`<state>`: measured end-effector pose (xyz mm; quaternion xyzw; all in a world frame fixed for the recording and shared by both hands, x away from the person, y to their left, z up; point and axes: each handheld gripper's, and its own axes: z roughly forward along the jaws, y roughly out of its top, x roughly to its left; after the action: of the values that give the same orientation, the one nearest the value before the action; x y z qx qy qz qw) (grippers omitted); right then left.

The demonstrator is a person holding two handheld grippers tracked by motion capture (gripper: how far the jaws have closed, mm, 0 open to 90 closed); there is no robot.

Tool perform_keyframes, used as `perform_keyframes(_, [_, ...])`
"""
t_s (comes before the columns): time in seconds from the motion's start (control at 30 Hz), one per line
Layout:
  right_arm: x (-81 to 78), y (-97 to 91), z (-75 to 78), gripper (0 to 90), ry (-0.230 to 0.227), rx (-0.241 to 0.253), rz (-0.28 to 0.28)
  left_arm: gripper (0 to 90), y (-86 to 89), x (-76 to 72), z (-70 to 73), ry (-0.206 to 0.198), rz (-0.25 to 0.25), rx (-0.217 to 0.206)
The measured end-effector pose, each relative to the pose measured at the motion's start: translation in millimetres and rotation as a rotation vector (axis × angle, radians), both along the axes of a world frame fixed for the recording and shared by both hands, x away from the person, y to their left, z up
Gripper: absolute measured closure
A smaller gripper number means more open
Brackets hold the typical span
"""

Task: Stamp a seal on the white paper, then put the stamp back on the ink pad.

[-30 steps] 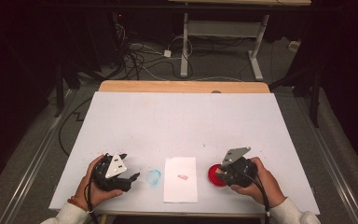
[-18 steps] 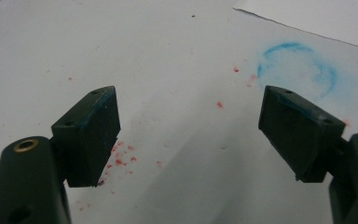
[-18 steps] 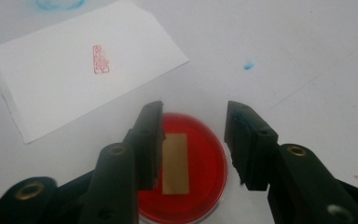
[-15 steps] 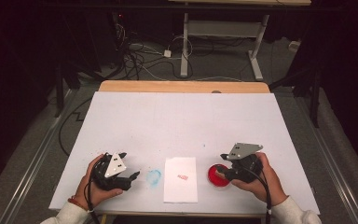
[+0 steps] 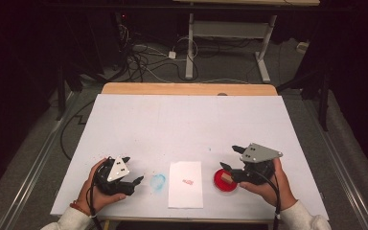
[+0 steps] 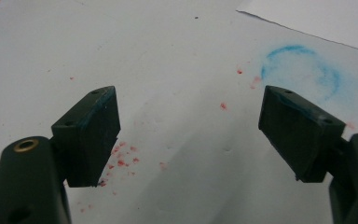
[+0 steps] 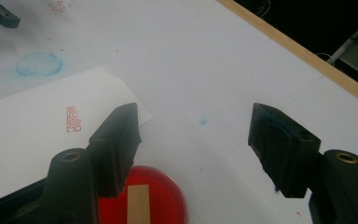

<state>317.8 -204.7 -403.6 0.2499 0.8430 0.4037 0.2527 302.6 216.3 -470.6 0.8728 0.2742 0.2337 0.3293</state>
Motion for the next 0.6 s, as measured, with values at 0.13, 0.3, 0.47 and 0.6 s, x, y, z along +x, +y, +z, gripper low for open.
perform_keyframes(0.13, [0.3, -2.4, 1.4, 29.3, -0.028, 0.012, -0.021, 20.0, 1.1, -0.8, 0.7, -0.004, 0.005, -0.002])
perform_keyframes(0.3, [0.1, -4.9, 4.2, 25.3, -0.069, 0.022, -0.059, 20.0, 0.9, -0.3, 1.1, -0.005, 0.005, -0.002])
perform_keyframes(0.47, [-0.7, -10.9, 5.0, 22.8, -0.096, 0.031, -0.090, 20.0, 1.0, -0.5, 0.0, -0.003, 0.002, 0.007])
perform_keyframes(0.6, [-3.5, -16.7, 7.5, 23.3, -0.109, 0.042, -0.095, 20.0, 2.3, -2.8, 1.5, -0.018, 0.007, 0.005])
